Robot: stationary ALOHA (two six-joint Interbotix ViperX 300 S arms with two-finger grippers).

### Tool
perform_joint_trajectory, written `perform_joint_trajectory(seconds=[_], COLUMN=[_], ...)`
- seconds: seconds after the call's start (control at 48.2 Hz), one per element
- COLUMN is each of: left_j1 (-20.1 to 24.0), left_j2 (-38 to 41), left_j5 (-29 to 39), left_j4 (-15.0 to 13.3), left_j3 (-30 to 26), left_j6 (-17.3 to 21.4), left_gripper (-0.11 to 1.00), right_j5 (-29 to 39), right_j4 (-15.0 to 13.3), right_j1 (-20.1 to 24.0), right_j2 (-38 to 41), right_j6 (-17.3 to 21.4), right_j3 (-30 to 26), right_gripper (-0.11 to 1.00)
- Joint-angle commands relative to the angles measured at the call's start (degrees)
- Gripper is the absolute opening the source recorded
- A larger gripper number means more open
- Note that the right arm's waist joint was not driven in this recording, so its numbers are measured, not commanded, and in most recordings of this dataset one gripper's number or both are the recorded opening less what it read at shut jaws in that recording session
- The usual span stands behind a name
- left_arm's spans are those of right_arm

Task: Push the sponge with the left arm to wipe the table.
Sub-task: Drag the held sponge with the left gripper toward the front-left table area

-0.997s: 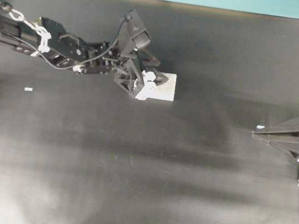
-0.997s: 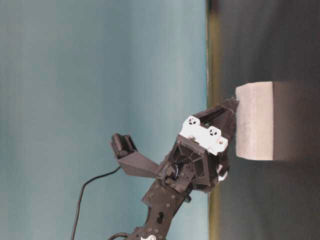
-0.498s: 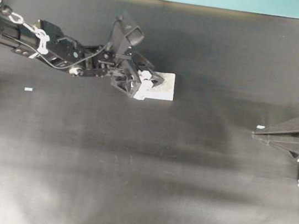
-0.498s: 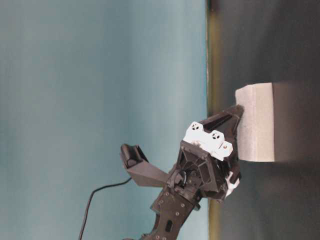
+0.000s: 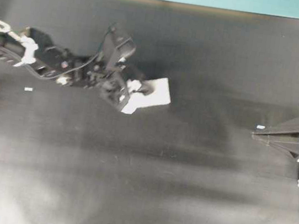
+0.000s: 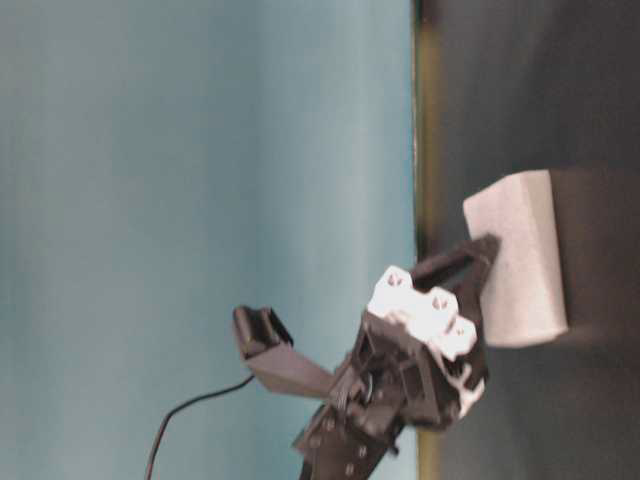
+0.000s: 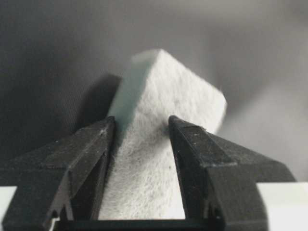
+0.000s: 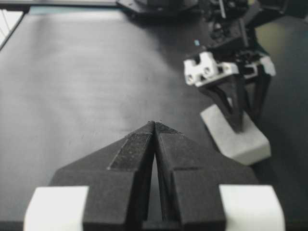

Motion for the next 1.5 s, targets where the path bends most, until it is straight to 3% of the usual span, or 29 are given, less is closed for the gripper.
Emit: perform_joint_trajectory(seconds=[0.0,0.228,0.581,0.976,1.287,1.474], left_j1=[-1.2,-2.3,-8.5,-21.4,-33.0,-34.8], left_j2=[-2.1,-4.0,-8.4,-17.3,-18.0,-18.3], left_j5=[1.1,2.0,4.0,8.3,8.3,8.3], left_j4=[0.3,0.2,0.3,0.3,0.3,0.3], left_j3=[1.9,6.3,12.1,20.2,21.4,21.1], left_j6=[-0.2,-0.7,-6.7,-14.3,-17.8,-19.2], left_gripper=[0.43,0.43,0.43,0.42,0.42,0.43], right_j5=[-0.4,-0.6,-0.6,-0.7,-0.6,-0.7], right_j4=[0.1,0.1,0.1,0.1,0.2,0.2], right_j1=[0.0,0.0,0.0,0.0,0.0,0.0], right_j2=[0.3,0.3,0.3,0.2,0.2,0.2], right_j6=[0.4,0.4,0.4,0.4,0.4,0.4], right_j3=[-0.5,-0.4,-0.4,-0.3,-0.2,-0.2], right_gripper=[0.01,0.01,0.01,0.01,0.01,0.01])
